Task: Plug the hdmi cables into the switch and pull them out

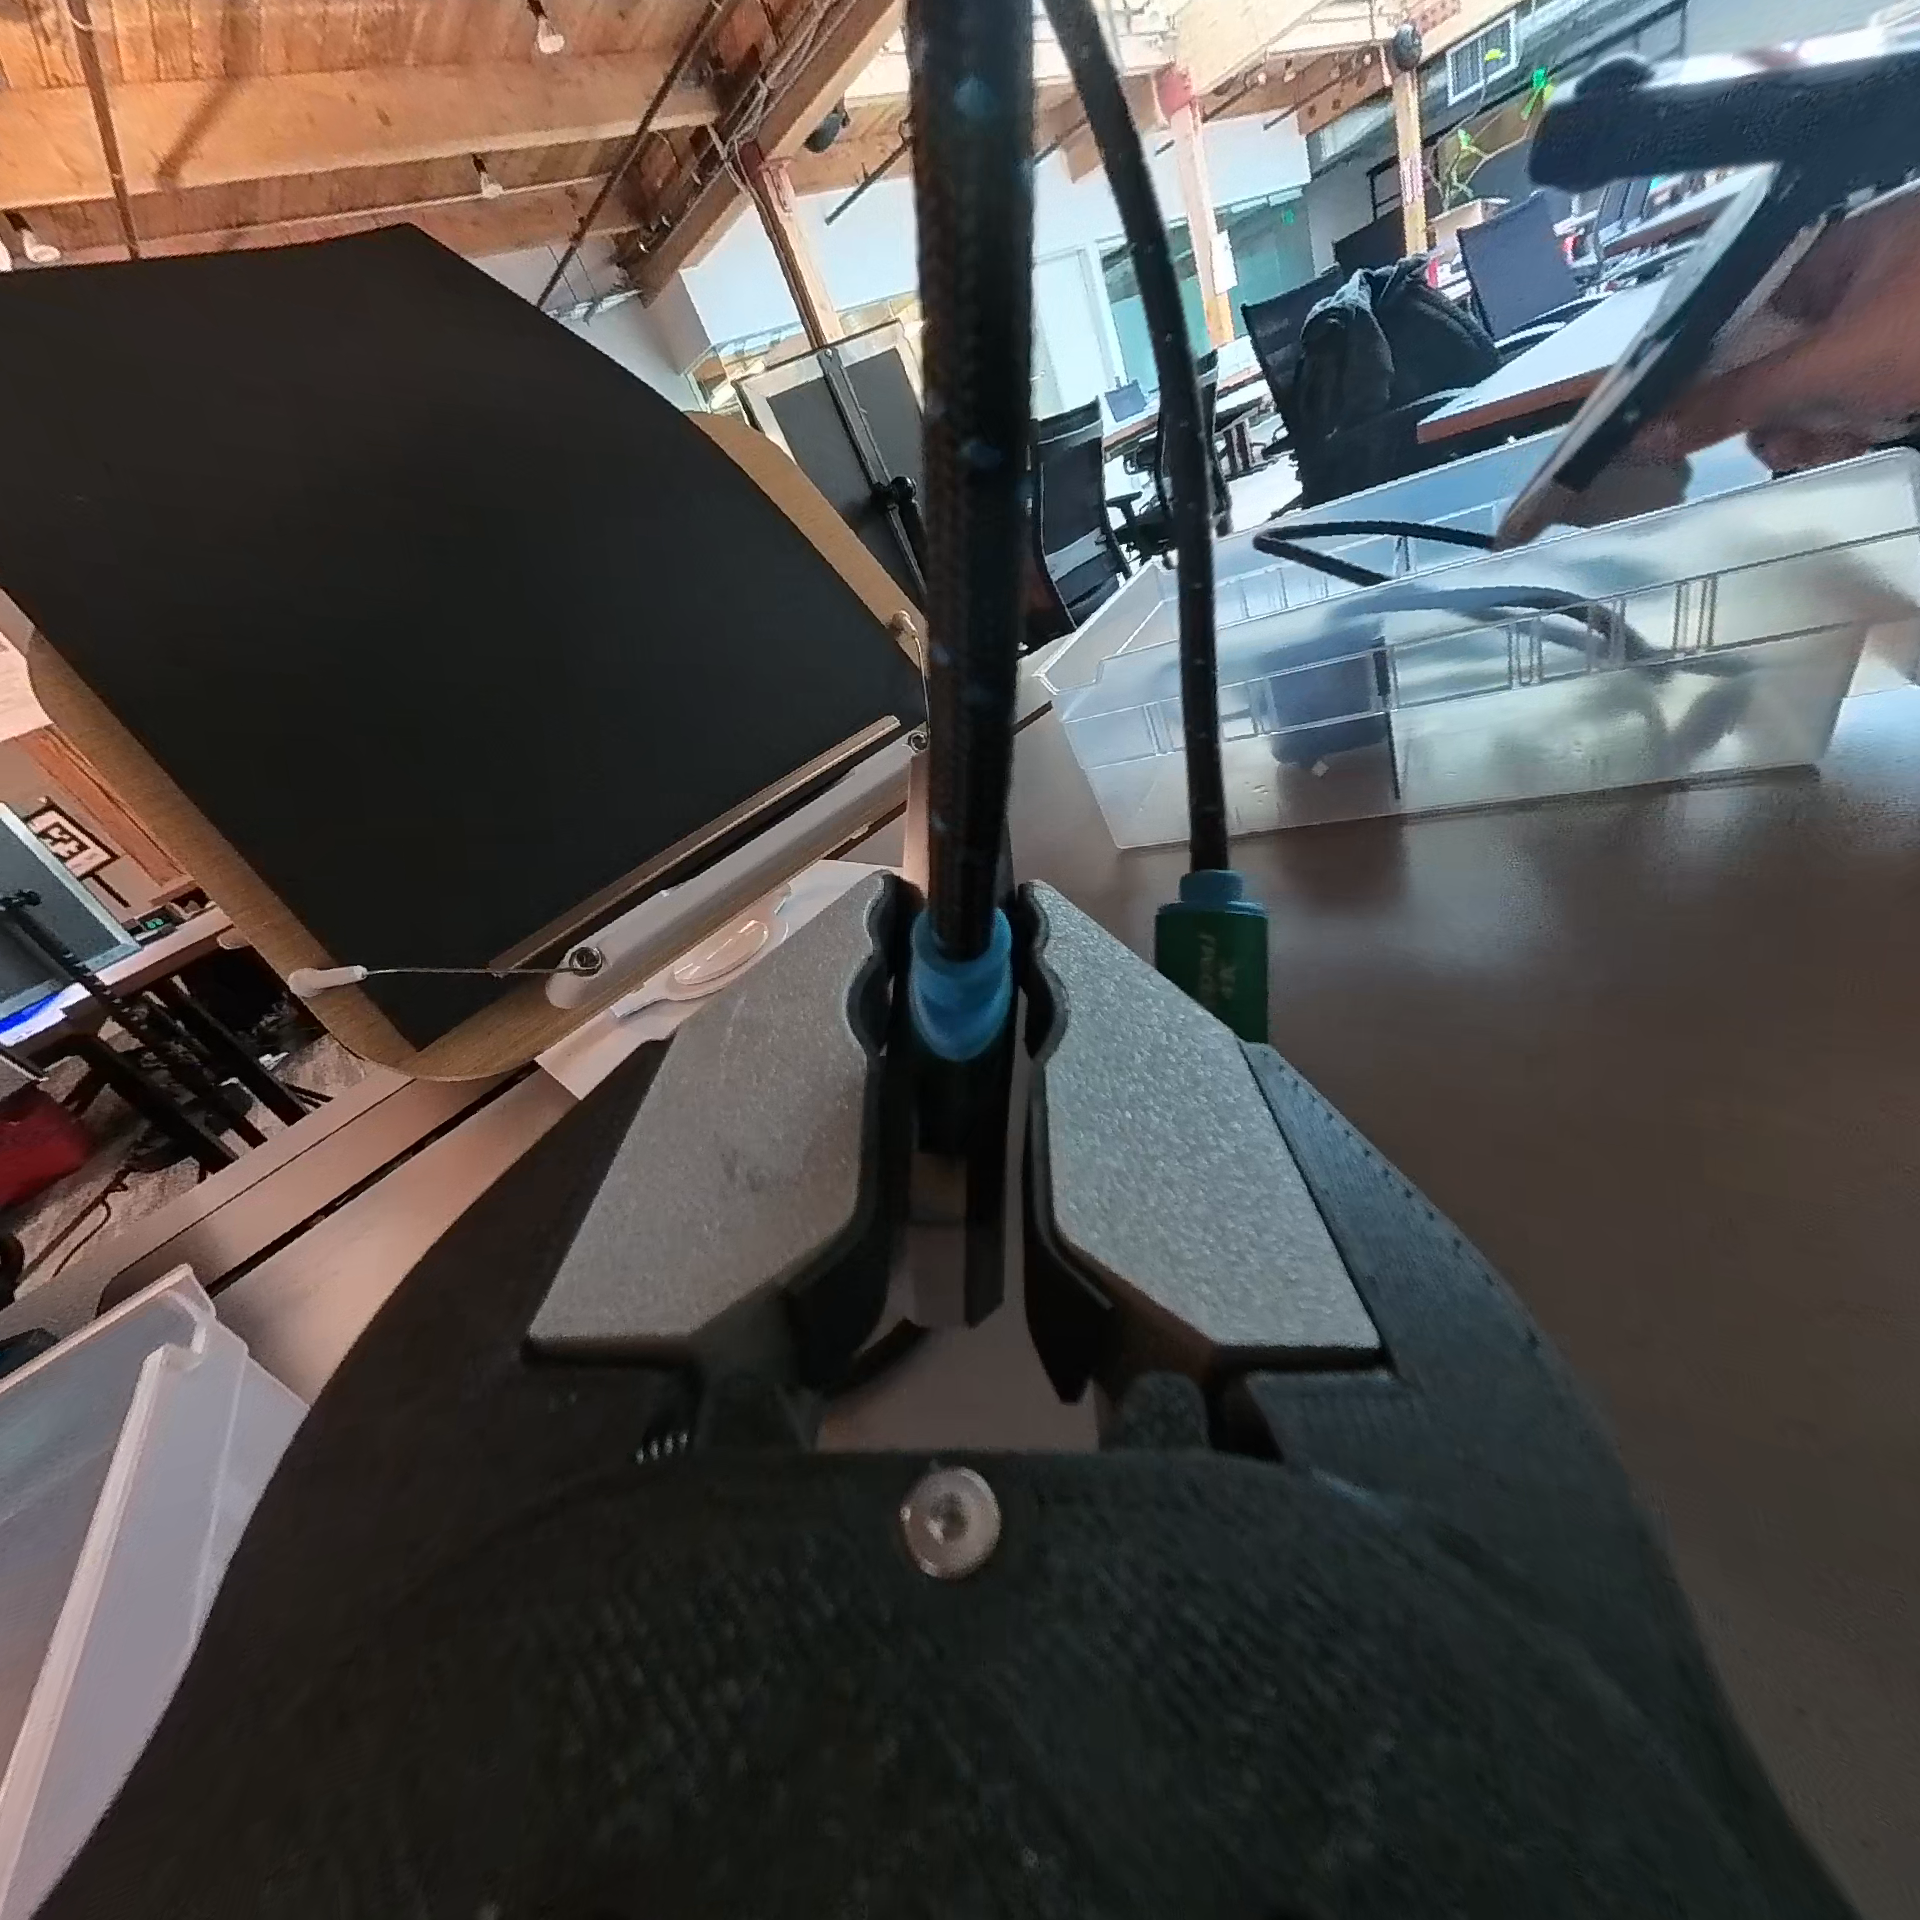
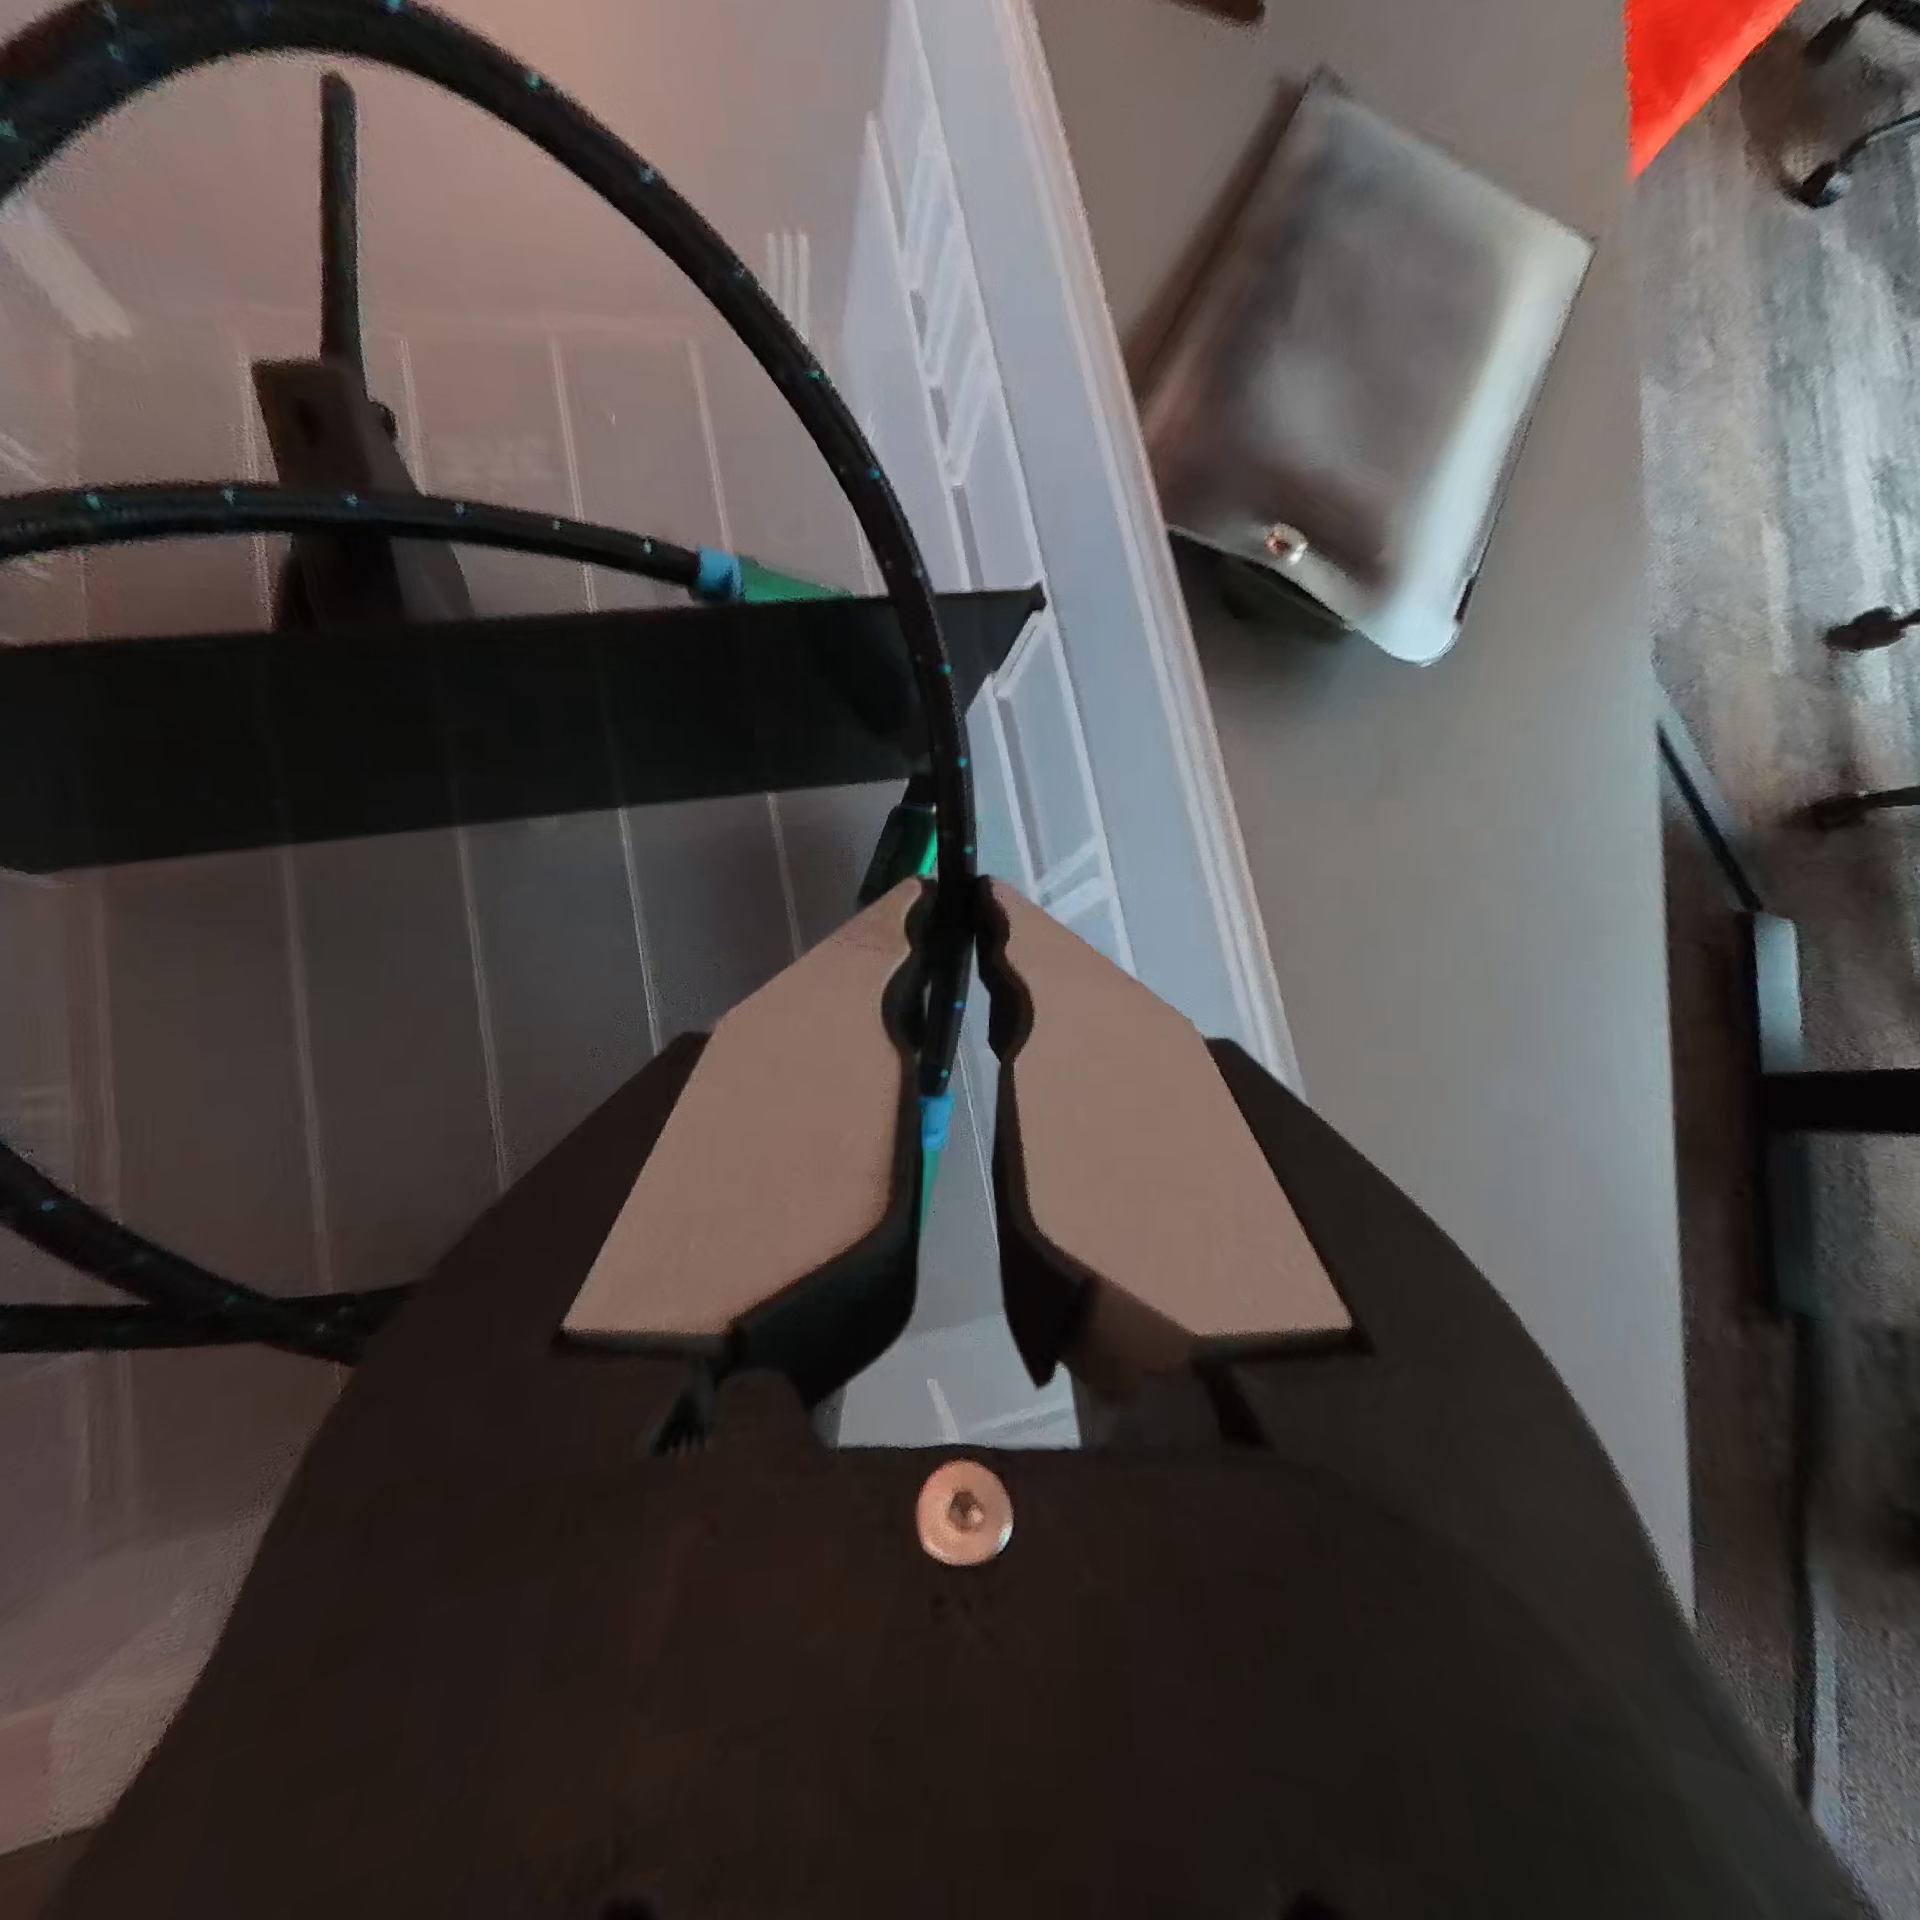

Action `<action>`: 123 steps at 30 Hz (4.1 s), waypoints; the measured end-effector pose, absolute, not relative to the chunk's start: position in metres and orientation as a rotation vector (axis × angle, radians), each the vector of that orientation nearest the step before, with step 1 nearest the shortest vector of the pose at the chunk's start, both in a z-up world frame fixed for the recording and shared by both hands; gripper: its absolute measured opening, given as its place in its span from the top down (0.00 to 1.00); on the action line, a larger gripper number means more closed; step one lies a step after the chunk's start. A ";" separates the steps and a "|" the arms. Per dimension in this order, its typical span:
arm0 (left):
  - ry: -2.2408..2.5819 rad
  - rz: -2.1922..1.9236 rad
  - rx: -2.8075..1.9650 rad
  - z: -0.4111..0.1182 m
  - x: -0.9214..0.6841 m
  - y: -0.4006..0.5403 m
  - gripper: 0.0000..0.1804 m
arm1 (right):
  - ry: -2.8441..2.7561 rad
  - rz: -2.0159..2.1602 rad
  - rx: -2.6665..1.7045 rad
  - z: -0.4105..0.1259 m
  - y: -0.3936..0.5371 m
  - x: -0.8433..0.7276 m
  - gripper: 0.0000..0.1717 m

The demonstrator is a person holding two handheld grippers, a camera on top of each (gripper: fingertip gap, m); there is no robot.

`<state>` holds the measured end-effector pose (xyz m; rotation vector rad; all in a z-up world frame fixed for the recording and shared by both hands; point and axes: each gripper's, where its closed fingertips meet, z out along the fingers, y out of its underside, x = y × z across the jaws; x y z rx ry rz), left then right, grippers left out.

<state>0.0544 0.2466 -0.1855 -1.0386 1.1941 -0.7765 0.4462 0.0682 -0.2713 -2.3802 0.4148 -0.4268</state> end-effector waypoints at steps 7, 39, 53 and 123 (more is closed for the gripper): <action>1.197 -0.777 -1.038 -0.186 0.055 0.246 0.89 | 0.369 -0.036 -2.548 -0.290 0.051 0.399 0.97; 1.405 -1.272 -0.875 -0.181 0.055 0.180 0.90 | -0.585 0.415 -1.678 -0.106 0.109 0.156 0.76; 1.479 -1.502 -0.810 -0.177 0.046 0.153 0.89 | -0.932 0.404 -1.772 -0.191 0.163 0.034 0.81; 1.582 -0.595 -0.741 -0.226 0.069 0.186 0.90 | -0.898 0.003 -1.733 -0.229 0.202 0.084 0.71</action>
